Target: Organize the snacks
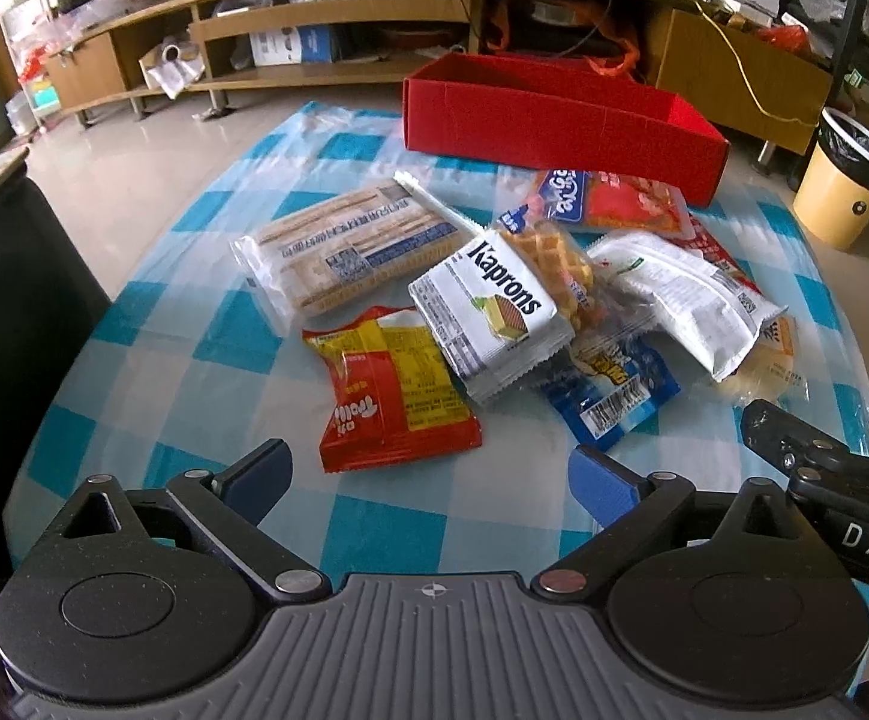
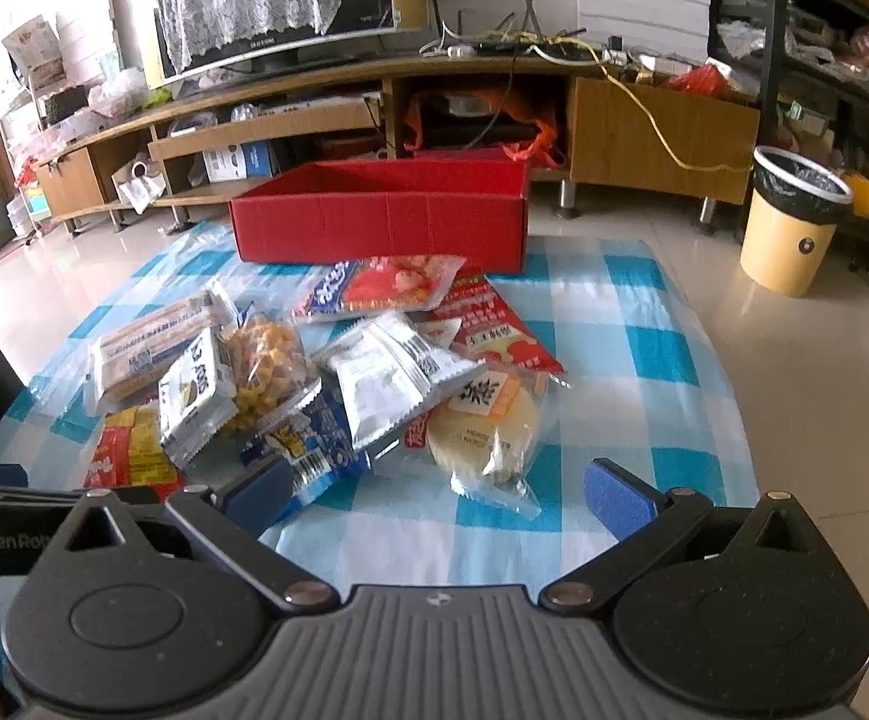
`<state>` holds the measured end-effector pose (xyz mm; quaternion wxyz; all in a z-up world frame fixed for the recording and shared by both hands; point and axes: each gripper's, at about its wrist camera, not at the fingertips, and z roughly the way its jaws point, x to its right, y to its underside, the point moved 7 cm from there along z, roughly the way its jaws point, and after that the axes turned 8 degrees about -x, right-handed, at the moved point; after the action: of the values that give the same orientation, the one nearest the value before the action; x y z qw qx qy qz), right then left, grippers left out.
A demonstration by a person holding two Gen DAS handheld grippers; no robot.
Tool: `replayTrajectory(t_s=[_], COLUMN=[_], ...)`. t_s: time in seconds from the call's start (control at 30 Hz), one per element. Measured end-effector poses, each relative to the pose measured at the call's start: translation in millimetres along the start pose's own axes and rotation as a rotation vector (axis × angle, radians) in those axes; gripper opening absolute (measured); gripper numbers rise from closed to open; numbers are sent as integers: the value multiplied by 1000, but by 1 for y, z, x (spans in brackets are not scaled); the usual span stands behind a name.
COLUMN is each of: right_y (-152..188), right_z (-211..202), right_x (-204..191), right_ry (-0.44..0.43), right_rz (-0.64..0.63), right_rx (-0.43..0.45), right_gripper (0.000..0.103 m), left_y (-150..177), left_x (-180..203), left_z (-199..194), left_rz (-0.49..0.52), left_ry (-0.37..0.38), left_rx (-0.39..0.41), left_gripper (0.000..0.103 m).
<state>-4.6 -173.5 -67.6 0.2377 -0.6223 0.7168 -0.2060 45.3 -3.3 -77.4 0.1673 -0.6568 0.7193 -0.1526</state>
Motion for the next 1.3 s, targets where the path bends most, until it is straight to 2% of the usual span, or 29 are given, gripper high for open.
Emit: replayTrajectory(t_s=[1.3], right_y=[6], right_z=[8], right_x=[0], right_ry=[17], right_rz=[-6], right_rx=[-63], right_gripper=[101], left_y=[4], left_x=[1], left_z=[6], left_rz=[17], left_ry=[-23], left_rx=[-46], left_gripper=[98])
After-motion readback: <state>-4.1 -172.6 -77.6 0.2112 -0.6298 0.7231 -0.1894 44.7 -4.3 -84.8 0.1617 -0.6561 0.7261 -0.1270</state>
